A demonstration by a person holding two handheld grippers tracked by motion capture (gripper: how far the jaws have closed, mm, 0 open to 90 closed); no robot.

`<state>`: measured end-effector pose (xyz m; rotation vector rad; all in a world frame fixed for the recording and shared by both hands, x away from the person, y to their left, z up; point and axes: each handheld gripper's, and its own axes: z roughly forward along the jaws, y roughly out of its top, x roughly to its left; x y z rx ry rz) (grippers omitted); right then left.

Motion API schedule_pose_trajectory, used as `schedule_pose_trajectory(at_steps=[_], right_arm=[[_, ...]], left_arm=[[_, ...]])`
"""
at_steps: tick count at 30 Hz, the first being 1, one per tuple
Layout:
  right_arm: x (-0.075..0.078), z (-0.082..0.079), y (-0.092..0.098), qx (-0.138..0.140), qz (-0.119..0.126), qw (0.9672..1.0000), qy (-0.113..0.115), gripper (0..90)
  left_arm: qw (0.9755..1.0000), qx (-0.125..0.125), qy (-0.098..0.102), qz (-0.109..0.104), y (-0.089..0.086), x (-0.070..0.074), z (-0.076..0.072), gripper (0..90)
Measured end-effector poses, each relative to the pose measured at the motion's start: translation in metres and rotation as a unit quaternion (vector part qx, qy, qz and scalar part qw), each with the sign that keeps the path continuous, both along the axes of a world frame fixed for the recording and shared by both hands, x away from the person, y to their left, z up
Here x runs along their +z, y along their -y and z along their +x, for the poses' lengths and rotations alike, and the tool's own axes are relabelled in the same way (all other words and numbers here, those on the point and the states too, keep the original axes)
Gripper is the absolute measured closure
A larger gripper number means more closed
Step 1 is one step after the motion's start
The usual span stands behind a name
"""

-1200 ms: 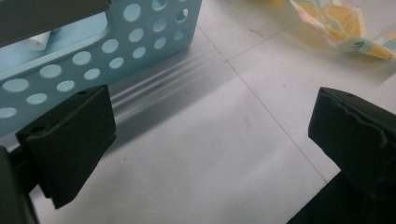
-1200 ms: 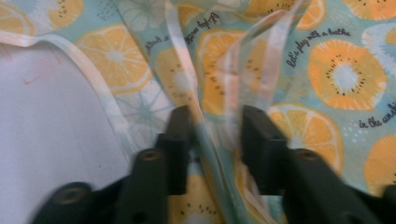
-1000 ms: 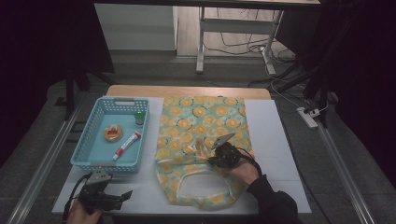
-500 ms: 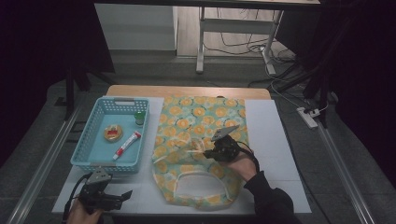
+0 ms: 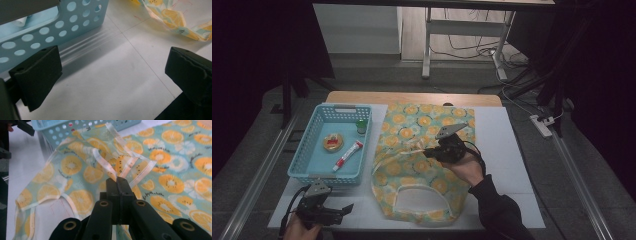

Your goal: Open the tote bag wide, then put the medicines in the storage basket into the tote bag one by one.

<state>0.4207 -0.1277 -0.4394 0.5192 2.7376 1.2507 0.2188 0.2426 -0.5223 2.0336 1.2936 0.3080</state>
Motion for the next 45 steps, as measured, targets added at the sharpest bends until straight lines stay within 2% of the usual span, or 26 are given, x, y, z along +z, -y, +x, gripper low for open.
schedule_pose_trajectory(at_steps=[12, 17, 24, 31, 45], right_arm=[[0.020, 0.012, -0.008, -0.010, 0.026, 0.9995, 0.017, 90.0], [0.027, 0.015, -0.010, 0.003, 0.020, 0.9993, 0.033, 90.0], [0.037, 0.018, -0.010, -0.008, 0.050, 0.9982, 0.033, 90.0], [0.038, 0.016, -0.010, -0.007, 0.064, 0.9972, 0.036, 90.0], [0.033, 0.016, -0.012, -0.006, 0.059, 0.9975, 0.037, 90.0]], left_arm=[[1.0000, 0.002, 0.000, -0.003, -0.001, 0.000, 0.000, 1.2], [1.0000, 0.004, -0.001, -0.004, -0.001, 0.000, 0.000, 1.2], [0.9999, 0.008, -0.002, -0.006, -0.002, 0.000, 0.000, 1.3], [0.9999, 0.009, 0.000, -0.007, -0.002, 0.000, 0.000, 1.3], [0.9998, 0.016, 0.003, -0.014, -0.004, 0.000, -0.001, 0.4]])
